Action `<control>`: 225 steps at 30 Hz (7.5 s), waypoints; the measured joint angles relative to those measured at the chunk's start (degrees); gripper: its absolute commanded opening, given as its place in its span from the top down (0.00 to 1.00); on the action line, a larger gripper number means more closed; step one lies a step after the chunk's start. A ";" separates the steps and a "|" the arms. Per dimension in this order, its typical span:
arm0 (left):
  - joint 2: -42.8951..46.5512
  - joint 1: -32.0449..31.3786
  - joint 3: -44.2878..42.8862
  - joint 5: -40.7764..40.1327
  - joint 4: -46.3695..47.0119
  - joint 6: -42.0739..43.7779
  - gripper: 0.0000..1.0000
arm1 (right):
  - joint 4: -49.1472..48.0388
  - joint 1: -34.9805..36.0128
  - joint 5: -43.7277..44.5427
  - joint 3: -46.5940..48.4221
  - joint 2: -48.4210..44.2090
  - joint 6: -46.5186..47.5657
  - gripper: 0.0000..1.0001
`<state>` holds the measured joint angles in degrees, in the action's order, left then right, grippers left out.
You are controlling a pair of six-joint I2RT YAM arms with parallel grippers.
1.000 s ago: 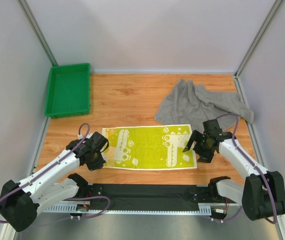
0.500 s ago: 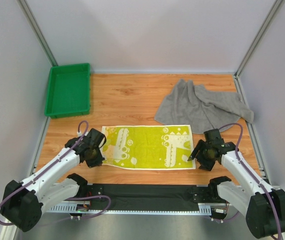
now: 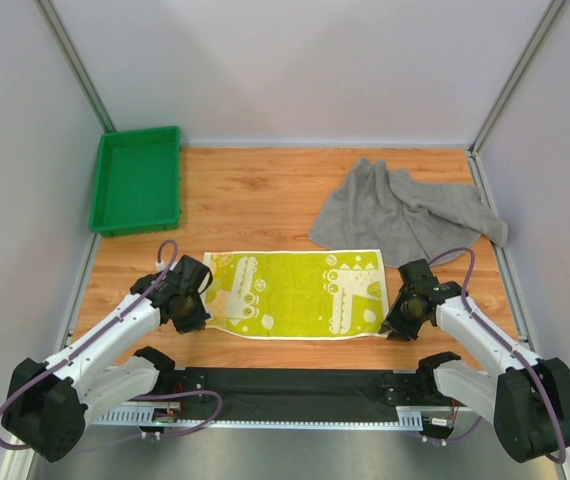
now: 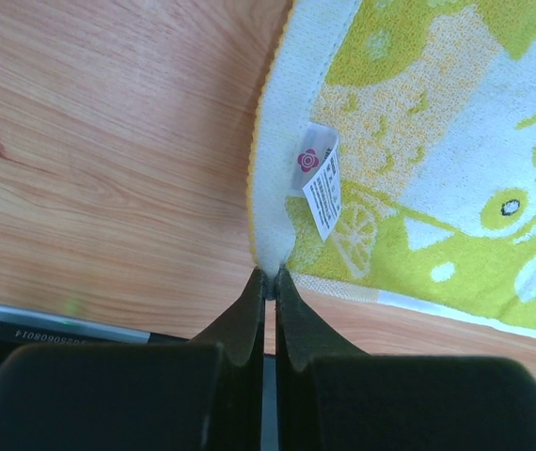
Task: Roll the towels
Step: Fold the towel
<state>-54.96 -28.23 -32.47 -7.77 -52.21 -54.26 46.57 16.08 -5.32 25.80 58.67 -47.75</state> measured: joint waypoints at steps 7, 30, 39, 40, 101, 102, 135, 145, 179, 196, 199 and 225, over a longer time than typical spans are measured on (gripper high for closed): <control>0.00 0.24 0.00 0.15 0.28 0.42 1.00 | 0.02 0.02 0.15 0.07 0.15 -0.24 1.00; 19.56 0.31 -5.51 5.77 -15.26 0.63 1.00 | 18.62 0.04 -0.61 7.13 -22.69 -1.60 1.00; 22.29 0.31 -10.82 5.33 -23.28 2.40 1.00 | 25.86 0.04 -0.72 11.13 -26.95 -1.97 1.00; 21.81 0.31 -11.06 5.09 -23.54 2.62 1.00 | 25.73 0.04 -0.79 11.15 -26.03 -1.95 1.00; -32.54 16.74 -26.80 6.14 -4.68 24.83 1.00 | 4.02 -3.15 2.45 33.90 32.13 10.64 0.99; -33.35 16.76 -26.97 6.01 -4.39 24.98 1.00 | 3.80 -3.17 2.47 33.90 32.57 10.73 0.98; -15.26 17.00 -12.94 12.70 -0.92 20.65 0.46 | -3.15 1.42 -12.48 24.50 17.00 18.67 1.00; -18.36 16.68 -4.22 18.67 7.54 15.43 0.49 | -2.99 0.00 -11.39 20.70 26.56 17.14 1.00; -21.09 16.68 -6.25 16.50 7.96 13.44 0.36 | 2.05 -4.74 3.02 17.55 17.64 11.58 0.51; -0.66 16.68 -26.62 7.08 -6.73 24.81 0.22 | 7.63 -4.74 -0.35 11.43 -5.44 6.23 0.42; 5.44 16.68 -26.51 4.44 -9.35 26.64 0.22 | 6.69 -4.74 -1.51 7.89 -6.54 4.72 0.43; 26.51 16.68 -23.54 1.05 -7.98 28.81 0.20 | -8.13 -4.74 -2.56 2.25 5.77 1.70 0.62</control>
<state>-28.45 -11.55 -56.01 -6.72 -60.18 -25.45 38.44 11.33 -7.88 28.05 64.45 -46.04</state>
